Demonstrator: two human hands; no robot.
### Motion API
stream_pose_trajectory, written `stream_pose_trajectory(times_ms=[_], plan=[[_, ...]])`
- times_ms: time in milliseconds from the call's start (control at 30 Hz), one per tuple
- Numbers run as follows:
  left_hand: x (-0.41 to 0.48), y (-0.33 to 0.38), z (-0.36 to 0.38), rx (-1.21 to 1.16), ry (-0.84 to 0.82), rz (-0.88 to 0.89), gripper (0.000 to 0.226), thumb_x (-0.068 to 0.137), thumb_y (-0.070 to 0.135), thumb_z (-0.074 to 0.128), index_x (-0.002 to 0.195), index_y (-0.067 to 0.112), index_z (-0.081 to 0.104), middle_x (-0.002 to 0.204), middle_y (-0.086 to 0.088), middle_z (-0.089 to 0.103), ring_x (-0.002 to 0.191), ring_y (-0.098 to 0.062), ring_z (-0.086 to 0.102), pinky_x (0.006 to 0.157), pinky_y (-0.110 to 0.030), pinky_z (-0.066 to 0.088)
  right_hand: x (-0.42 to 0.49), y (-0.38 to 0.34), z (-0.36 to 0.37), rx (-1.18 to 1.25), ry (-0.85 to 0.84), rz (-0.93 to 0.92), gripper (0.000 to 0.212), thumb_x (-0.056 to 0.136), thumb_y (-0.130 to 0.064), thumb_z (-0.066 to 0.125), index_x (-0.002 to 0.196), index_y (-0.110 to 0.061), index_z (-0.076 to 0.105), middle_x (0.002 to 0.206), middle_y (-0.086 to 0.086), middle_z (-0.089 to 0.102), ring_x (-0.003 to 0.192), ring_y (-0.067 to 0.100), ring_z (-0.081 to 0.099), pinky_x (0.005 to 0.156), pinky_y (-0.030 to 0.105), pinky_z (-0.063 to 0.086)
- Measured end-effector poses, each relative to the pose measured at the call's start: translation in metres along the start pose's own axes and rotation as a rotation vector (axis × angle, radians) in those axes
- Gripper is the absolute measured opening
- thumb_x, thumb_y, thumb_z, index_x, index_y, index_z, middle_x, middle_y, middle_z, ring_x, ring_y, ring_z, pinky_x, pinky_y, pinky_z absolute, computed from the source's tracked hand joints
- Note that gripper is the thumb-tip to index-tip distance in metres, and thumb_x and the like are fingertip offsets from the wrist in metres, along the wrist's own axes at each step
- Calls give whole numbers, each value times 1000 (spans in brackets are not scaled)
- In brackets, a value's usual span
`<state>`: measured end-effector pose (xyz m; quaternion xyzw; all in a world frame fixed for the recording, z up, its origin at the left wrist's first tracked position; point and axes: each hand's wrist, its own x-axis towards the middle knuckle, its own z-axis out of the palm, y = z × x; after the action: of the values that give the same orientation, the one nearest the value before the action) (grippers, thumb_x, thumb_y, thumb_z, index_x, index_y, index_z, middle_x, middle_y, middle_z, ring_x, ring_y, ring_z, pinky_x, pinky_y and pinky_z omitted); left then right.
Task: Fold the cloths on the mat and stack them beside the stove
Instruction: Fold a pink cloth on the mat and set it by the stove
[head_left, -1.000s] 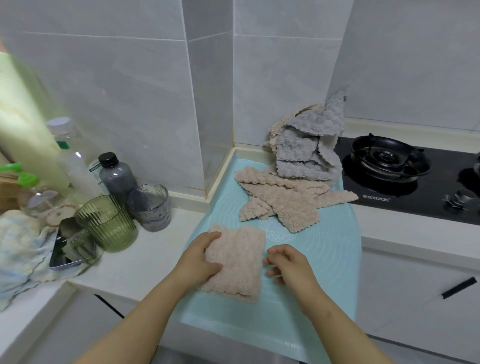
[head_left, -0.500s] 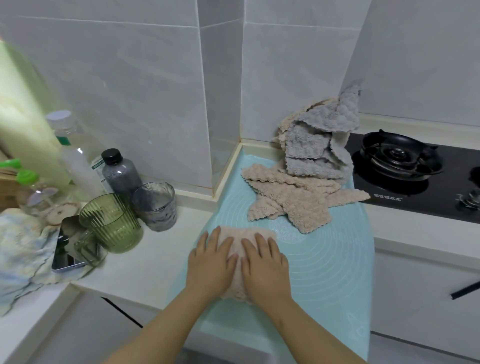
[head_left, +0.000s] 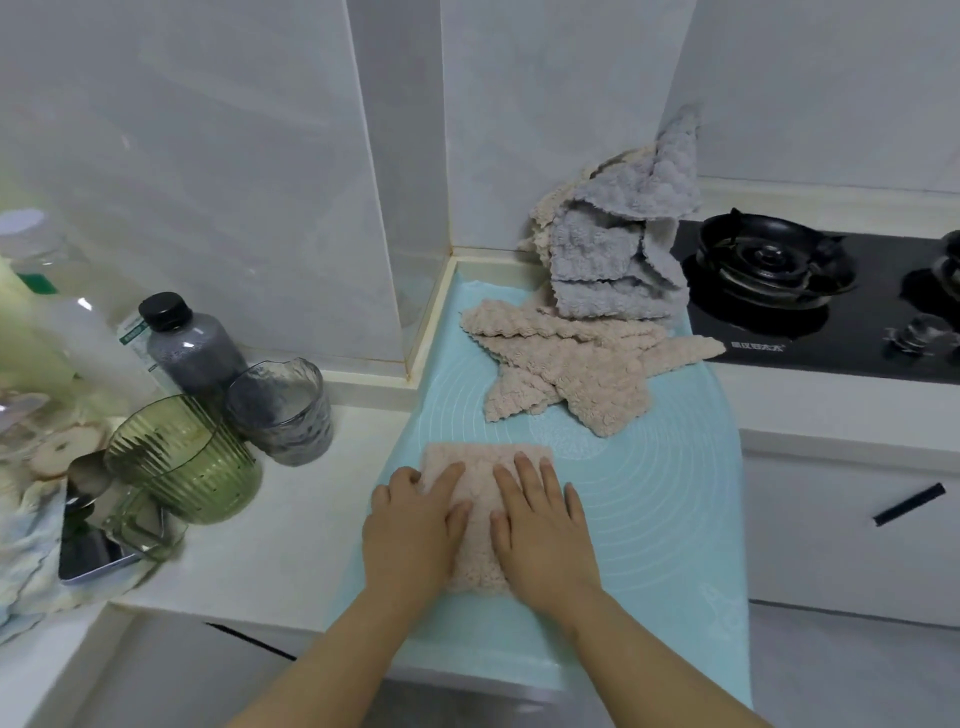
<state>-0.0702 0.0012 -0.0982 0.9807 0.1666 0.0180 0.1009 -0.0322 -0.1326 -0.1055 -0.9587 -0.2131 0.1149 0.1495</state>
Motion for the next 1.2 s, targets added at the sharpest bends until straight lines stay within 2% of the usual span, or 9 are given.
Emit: stream_pose_trajectory(times_ms=[67,167,300,400,467,533,700,1067,1200], plan=[[5,0,-6,-94,-119,-91,62,91,54,42,145,37,17,127,-6,35,109,-23,46,77,-29,42,0,-2,-1,3,-4,-5,91,64,-50,-20,150,-29,2,158,-5,-11,145,17,-15,113,34,-12],[9,-4,-18,-326,-216,-270,87,82,56,57,147,25,8,131,-12,38,110,-29,53,81,-34,43,-4,-4,-3,45,15,35,89,67,-55,-14,150,-30,7,159,-5,-4,146,17,-4,116,33,-1],[14,-18,-23,-552,-318,-419,79,72,52,72,131,16,34,121,-7,56,101,-27,59,85,-39,52,-15,-5,-12,180,165,293,71,85,-60,43,142,-20,28,139,2,41,124,20,40,97,32,37],[17,-19,-25,-729,-364,-404,47,70,40,78,96,7,58,96,-8,68,81,-24,65,78,-45,56,-17,-8,-22,348,94,447,56,80,-54,60,116,-15,43,105,-1,56,98,19,55,72,31,44],[17,-12,-27,-837,-389,-407,33,73,32,77,91,7,65,93,-11,70,82,-27,67,77,-46,57,-17,-4,-27,479,27,461,39,81,-48,62,101,-18,46,94,-5,55,88,17,56,66,29,43],[16,-2,-28,-949,-416,-403,33,80,27,72,105,8,61,103,-11,67,88,-27,65,77,-41,57,-20,5,-33,661,10,446,26,82,-38,64,95,-20,50,90,-7,57,81,12,57,62,25,45],[16,50,-32,-1199,-622,-251,37,88,24,63,122,13,54,111,-4,66,91,-18,64,66,-27,55,-42,50,-60,1322,55,555,22,83,-10,59,105,-12,60,99,9,69,89,24,66,76,37,56],[5,285,19,-1204,-793,-35,39,93,34,54,126,15,51,121,-5,63,105,-20,62,89,-32,52,-135,246,-124,1616,397,714,22,89,-16,61,110,-10,56,104,11,68,89,27,67,57,29,54],[-21,390,40,-1205,-975,40,30,88,32,62,115,18,57,108,-1,69,92,-16,68,72,-25,56,-185,337,-150,1633,460,728,26,89,-16,60,114,-12,55,107,11,68,91,28,67,64,33,55]])
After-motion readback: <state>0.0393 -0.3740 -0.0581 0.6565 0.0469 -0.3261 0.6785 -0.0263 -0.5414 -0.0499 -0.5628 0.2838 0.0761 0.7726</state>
